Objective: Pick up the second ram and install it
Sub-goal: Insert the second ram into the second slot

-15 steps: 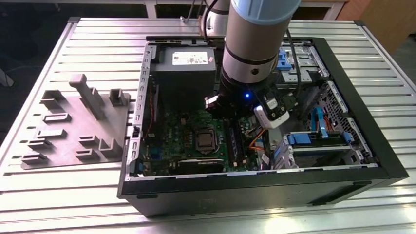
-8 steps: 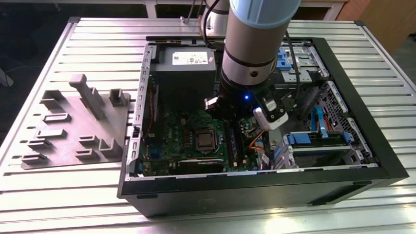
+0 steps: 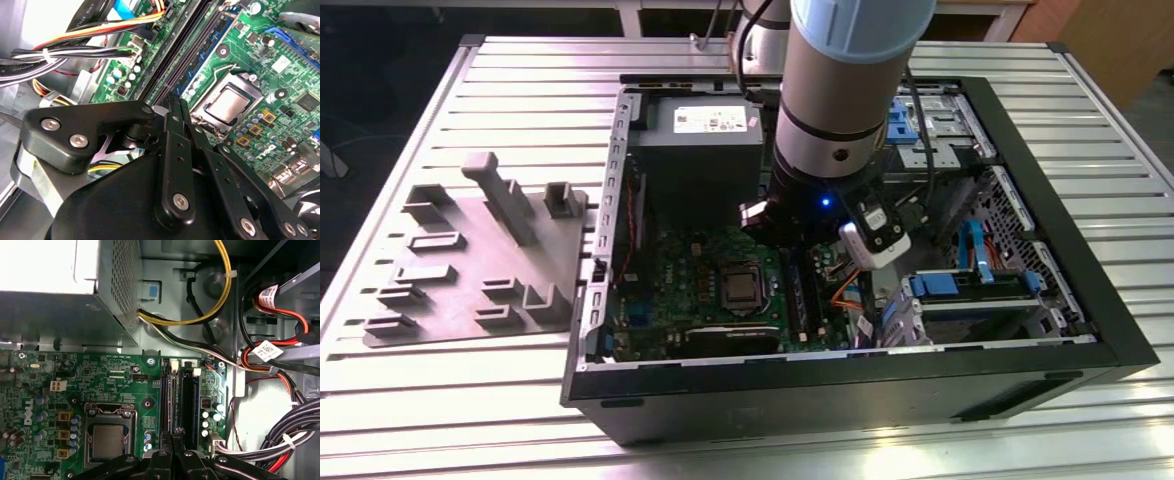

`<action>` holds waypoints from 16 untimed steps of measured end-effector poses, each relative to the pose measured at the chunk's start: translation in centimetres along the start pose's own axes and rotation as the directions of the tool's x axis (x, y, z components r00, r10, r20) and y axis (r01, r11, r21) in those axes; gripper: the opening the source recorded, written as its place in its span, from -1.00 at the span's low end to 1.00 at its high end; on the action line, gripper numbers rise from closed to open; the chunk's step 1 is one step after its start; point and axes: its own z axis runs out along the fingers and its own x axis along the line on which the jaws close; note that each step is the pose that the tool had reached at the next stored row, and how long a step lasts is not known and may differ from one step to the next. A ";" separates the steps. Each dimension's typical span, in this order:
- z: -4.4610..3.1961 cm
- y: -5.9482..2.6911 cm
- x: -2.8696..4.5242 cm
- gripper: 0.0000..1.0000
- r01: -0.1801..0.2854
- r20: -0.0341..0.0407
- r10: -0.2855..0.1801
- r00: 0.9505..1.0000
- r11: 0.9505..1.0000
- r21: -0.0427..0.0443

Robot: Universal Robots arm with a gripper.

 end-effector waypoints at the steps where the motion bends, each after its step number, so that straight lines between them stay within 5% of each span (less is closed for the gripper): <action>1: 0.00 0.00 0.00 -0.76 0.000 0.000 0.000 1.000 1.000 0.000; 16: 0.25 -0.01 0.00 -0.76 0.000 0.000 0.000 1.000 1.000 -0.004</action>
